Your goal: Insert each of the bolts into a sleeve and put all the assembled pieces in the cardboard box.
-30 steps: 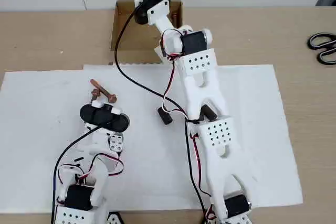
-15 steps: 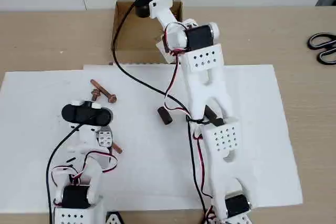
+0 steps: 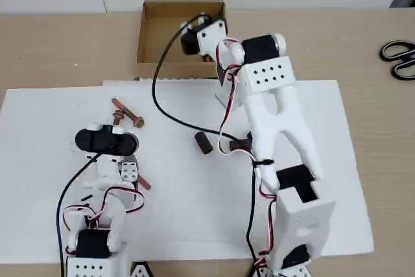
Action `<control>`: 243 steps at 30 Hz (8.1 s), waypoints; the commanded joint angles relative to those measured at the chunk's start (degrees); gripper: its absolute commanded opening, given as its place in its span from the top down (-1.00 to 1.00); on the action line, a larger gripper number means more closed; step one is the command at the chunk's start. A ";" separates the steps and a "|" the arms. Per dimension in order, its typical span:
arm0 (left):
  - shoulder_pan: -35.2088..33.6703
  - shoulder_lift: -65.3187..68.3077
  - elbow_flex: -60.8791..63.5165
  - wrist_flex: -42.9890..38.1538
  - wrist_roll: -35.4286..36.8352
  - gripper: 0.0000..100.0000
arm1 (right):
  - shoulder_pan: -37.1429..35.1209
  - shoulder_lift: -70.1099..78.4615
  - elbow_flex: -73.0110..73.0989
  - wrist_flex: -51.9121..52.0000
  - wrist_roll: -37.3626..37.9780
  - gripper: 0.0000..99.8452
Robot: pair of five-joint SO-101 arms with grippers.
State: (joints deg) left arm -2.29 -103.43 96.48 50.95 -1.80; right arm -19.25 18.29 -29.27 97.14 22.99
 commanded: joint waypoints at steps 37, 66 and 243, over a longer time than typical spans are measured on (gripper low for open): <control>-9.23 -0.53 -0.22 -4.66 3.08 0.99 | -14.02 7.34 8.44 -7.96 -12.13 0.69; -9.23 -0.53 -0.22 -4.66 3.08 0.99 | -13.76 16.31 6.59 -12.44 -12.22 0.99; -3.52 118.77 -115.56 47.03 -5.80 0.99 | 14.02 -37.23 29.19 -1.80 -7.65 0.99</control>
State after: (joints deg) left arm -6.59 22.73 -16.75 94.73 -11.38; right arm -4.92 -12.04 -3.43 95.21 15.16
